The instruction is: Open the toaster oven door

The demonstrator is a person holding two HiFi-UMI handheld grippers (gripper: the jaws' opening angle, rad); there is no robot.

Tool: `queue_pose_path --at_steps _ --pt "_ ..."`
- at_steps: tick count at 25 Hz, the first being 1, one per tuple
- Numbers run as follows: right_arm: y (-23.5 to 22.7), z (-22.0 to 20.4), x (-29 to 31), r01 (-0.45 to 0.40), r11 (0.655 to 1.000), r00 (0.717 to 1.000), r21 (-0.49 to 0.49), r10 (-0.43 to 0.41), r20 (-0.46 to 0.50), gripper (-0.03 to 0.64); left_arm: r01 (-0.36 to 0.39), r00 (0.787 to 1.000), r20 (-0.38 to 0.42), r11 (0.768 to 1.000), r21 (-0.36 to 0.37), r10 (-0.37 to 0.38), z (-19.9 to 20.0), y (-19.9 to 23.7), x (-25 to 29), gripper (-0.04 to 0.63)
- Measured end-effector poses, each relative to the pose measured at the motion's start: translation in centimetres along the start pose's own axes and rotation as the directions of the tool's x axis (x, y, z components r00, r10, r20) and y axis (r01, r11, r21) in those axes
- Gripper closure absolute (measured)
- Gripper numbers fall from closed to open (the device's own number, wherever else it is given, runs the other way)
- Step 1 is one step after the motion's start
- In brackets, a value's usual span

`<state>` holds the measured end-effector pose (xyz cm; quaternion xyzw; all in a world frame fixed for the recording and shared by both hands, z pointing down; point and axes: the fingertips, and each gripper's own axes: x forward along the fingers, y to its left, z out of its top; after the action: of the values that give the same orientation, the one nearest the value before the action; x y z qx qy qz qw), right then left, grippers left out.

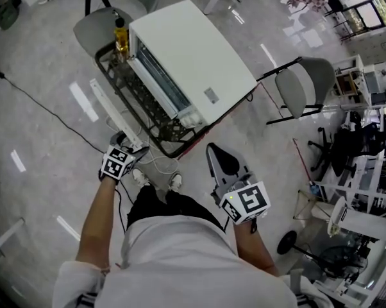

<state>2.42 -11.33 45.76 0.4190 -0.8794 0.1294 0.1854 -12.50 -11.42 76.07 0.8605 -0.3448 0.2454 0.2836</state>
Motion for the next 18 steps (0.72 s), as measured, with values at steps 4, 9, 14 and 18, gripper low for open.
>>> queue_pose_path --at_steps 4,9,14,18 --pt "0.3 -0.4 0.4 0.0 1.0 1.0 -0.002 0.0 -0.019 0.595 0.012 0.999 0.032 1.0 -0.01 -0.011 -0.6 0.4 0.3 0.175" --pt "0.5 -1.0 0.9 0.001 1.0 0.999 -0.003 -0.002 -0.04 0.595 0.03 0.997 0.07 0.998 -0.058 -0.025 -1.7 1.2 1.2 0.175" --pt "1.1 -1.6 1.1 0.004 1.0 0.998 -0.001 -0.004 -0.061 0.595 0.059 0.994 0.103 0.992 -0.114 -0.047 -2.1 1.5 1.4 0.175" --pt "1.4 -1.8 1.6 0.005 1.0 0.998 0.0 -0.005 -0.07 0.595 0.086 0.992 0.109 0.983 -0.161 -0.069 -3.0 2.1 2.0 0.175"
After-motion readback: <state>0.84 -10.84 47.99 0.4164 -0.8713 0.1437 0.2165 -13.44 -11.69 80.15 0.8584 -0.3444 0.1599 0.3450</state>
